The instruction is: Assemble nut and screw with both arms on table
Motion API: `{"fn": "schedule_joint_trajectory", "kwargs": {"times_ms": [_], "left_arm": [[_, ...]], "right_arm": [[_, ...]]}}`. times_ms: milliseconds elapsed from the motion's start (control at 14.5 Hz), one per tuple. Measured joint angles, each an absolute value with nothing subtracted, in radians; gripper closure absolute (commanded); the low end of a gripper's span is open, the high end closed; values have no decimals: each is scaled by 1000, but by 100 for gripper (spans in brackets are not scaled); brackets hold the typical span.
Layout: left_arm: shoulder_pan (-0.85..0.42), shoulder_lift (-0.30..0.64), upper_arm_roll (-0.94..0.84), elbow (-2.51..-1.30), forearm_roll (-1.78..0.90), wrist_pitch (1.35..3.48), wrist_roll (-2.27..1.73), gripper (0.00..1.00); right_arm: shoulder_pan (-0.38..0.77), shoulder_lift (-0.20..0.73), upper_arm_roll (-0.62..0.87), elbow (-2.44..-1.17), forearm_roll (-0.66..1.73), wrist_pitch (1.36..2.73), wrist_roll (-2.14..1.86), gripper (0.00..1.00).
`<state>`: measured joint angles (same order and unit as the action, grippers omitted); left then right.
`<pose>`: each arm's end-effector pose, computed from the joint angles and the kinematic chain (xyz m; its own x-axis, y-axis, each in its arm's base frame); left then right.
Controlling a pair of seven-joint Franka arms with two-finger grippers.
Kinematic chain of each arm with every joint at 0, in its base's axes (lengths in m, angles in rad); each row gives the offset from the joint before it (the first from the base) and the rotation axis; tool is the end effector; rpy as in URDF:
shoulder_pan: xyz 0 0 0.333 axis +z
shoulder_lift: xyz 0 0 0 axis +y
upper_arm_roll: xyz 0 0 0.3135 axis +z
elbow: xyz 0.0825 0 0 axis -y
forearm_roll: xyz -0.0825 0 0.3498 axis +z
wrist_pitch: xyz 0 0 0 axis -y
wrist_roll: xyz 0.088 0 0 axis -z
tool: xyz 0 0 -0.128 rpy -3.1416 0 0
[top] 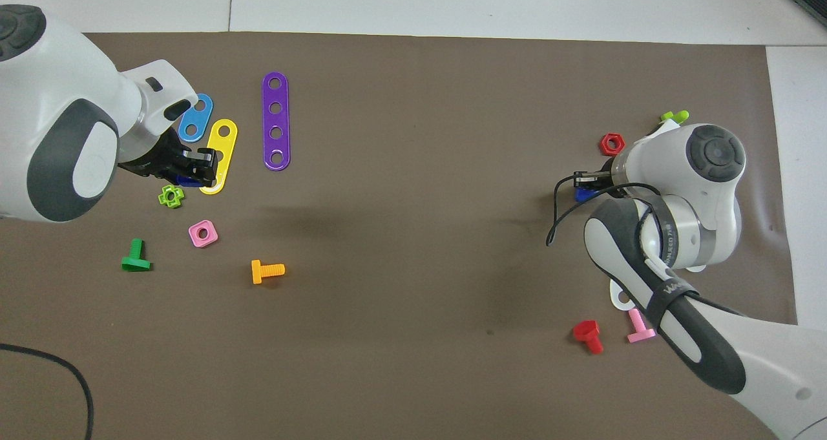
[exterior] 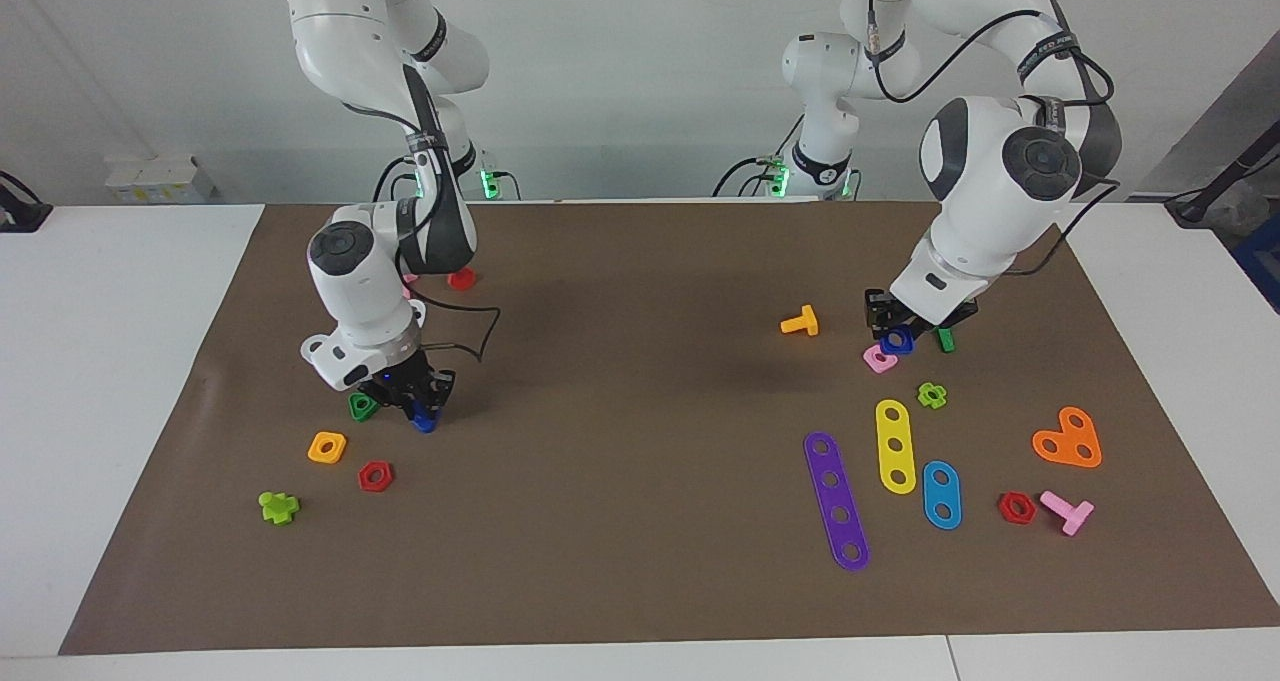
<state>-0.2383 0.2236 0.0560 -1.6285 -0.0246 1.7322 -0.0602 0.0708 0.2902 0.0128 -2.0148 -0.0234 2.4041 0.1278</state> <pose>0.5704 -0.1104 0.4651 0.9860 -0.1165 -0.1197 -0.1168 -0.9931 0.0040 0.5820 0.0480 0.3180 0.9946 -0.0282 0.0998 -0.0284 -0.9996 0.0010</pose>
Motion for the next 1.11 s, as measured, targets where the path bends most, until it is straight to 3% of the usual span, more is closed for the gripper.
{"fn": "schedule_joint_trajectory", "kwargs": {"times_ms": [208, 623, 1107], "left_arm": [[-238, 224, 56, -1624, -26, 1732, -61, 100], [-238, 224, 56, -1607, -48, 1727, -77, 100], [-241, 226, 50, -1603, -62, 1728, -117, 100]], "right_arm": [[96, 283, 17, -1954, -23, 2361, 181, 100], [338, 290, 20, -1845, -23, 2321, 581, 100], [472, 359, 19, -1715, -32, 2247, 822, 100]]}}
